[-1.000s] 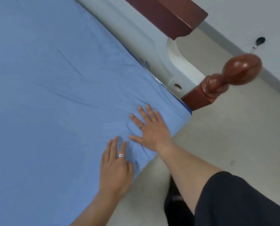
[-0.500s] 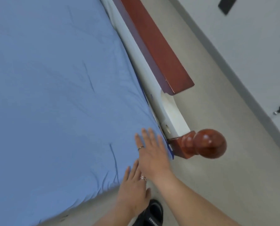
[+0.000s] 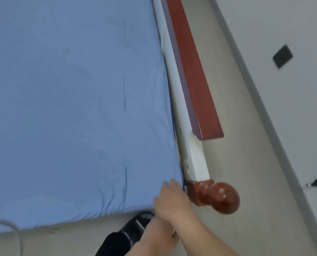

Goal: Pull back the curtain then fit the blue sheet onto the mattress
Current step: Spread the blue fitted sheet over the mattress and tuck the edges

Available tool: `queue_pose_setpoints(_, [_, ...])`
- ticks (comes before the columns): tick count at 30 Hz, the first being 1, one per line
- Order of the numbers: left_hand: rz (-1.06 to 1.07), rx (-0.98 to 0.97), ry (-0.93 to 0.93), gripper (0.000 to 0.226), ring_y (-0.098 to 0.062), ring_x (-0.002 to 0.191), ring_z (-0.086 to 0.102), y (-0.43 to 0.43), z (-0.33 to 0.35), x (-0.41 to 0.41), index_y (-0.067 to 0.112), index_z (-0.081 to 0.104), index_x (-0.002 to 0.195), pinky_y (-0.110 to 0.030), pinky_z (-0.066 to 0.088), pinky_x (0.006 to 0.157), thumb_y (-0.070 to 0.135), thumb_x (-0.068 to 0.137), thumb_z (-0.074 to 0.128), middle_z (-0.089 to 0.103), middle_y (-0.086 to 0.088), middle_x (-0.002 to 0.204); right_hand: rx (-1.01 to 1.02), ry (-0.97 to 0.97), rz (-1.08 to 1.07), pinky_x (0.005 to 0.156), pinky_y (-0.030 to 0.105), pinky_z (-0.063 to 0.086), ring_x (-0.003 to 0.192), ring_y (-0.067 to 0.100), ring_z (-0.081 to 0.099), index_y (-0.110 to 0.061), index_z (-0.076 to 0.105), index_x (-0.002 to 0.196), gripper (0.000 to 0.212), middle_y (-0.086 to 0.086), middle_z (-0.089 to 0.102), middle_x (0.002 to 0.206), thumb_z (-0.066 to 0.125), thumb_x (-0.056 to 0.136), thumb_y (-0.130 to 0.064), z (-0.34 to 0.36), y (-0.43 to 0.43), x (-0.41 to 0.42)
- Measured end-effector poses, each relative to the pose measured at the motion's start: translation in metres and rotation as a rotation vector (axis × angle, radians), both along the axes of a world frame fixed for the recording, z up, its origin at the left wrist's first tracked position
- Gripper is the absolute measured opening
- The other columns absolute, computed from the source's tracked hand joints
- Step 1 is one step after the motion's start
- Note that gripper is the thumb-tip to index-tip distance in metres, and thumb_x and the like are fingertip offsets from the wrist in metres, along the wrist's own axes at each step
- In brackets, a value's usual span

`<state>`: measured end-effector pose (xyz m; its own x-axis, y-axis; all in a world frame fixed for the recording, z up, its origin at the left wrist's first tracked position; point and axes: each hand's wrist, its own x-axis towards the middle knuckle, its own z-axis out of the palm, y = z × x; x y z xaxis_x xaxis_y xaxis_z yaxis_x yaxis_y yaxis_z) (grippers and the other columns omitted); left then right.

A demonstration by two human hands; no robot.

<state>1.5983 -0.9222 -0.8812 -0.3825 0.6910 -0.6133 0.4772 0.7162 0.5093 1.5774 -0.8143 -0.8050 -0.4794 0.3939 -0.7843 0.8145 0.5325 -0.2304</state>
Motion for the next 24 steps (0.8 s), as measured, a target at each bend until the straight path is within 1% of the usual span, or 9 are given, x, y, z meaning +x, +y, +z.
queue_pose_setpoints(2, [0.056,-0.027,-0.011,0.041,-0.017,0.121,0.057,0.012,0.025,-0.021,0.023,0.054,0.135,-0.030,0.044,0.095,0.028,0.099,0.035,0.059,0.002,0.132,-0.041,0.107,0.143,0.104,0.039,0.039,0.131,0.029,0.044,-0.013,0.054,0.128,0.040,0.007,0.049,0.137,0.040,0.097,-0.035,0.049,0.014,-0.020])
queue_pose_setpoints(4, [0.095,-0.055,-0.049,0.038,-0.022,0.119,0.059,0.030,0.041,-0.042,0.020,0.056,0.131,-0.034,0.047,0.095,0.028,0.099,0.037,0.064,-0.002,0.128,-0.020,0.240,0.238,0.101,0.040,0.044,0.124,0.029,0.052,-0.013,0.057,0.125,0.040,0.007,0.058,0.130,0.041,0.097,-0.037,0.092,0.035,-0.045])
queue_pose_setpoints(7, [0.213,-0.060,0.029,0.028,-0.018,0.104,0.064,0.044,0.060,-0.070,0.024,0.059,0.098,-0.032,0.046,0.082,0.043,0.095,0.039,0.068,0.004,0.106,0.172,0.428,0.395,0.091,0.043,0.049,0.111,0.030,0.058,-0.013,0.060,0.118,0.037,0.007,0.066,0.115,0.040,0.097,-0.036,0.139,0.090,-0.087])
queue_pose_setpoints(8, [0.262,-0.065,0.044,0.026,-0.015,0.105,0.062,0.057,0.065,-0.076,0.026,0.057,0.097,-0.030,0.046,0.083,0.047,0.093,0.040,0.066,0.006,0.106,0.231,0.466,0.461,0.085,0.042,0.049,0.105,0.031,0.059,-0.013,0.061,0.112,0.033,0.007,0.067,0.108,0.040,0.096,-0.034,0.149,0.110,-0.100])
queue_pose_setpoints(11, [0.367,-0.134,0.054,0.037,-0.016,0.113,0.057,0.102,0.057,-0.081,0.029,0.052,0.113,-0.032,0.047,0.090,0.056,0.089,0.044,0.059,0.007,0.116,0.406,0.499,0.698,0.072,0.038,0.038,0.091,0.031,0.061,-0.016,0.062,0.100,0.025,0.006,0.068,0.092,0.040,0.093,-0.026,0.151,0.178,-0.143])
queue_pose_setpoints(14, [0.495,-0.274,0.066,0.051,-0.024,0.115,0.055,0.130,0.029,-0.073,0.021,0.045,0.125,-0.039,0.049,0.088,0.056,0.088,0.050,0.053,0.000,0.120,0.521,0.419,0.869,0.089,0.038,0.037,0.089,0.029,0.062,-0.019,0.060,0.088,0.019,0.003,0.068,0.084,0.042,0.091,-0.023,0.120,0.230,-0.169])
queue_pose_setpoints(17, [0.605,-0.366,0.096,0.051,-0.023,0.110,0.052,0.140,0.003,-0.049,0.019,0.048,0.124,-0.038,0.051,0.080,0.054,0.088,0.052,0.049,-0.001,0.118,0.579,0.434,0.964,0.113,0.036,0.023,0.077,0.021,0.057,-0.022,0.056,0.065,0.028,-0.004,0.058,0.061,0.043,0.090,-0.027,0.081,0.252,-0.171])
queue_pose_setpoints(20, [0.601,-0.359,0.154,0.049,-0.023,0.100,0.055,0.139,-0.010,-0.025,0.017,0.058,0.120,-0.036,0.052,0.068,0.054,0.087,0.058,0.054,-0.002,0.110,0.624,0.632,0.900,0.109,0.033,0.029,0.057,0.018,0.049,-0.023,0.053,0.057,0.032,-0.008,0.044,0.046,0.043,0.087,-0.030,0.071,0.255,-0.166])
queue_pose_setpoints(24, [0.592,-0.362,0.161,0.043,-0.025,0.098,0.059,0.137,-0.013,-0.018,0.017,0.056,0.119,-0.037,0.051,0.073,0.050,0.092,0.057,0.056,-0.003,0.108,0.588,0.651,0.925,0.103,0.033,0.033,0.050,0.017,0.043,-0.023,0.049,0.056,0.033,-0.010,0.037,0.042,0.038,0.087,-0.029,0.073,0.258,-0.166])
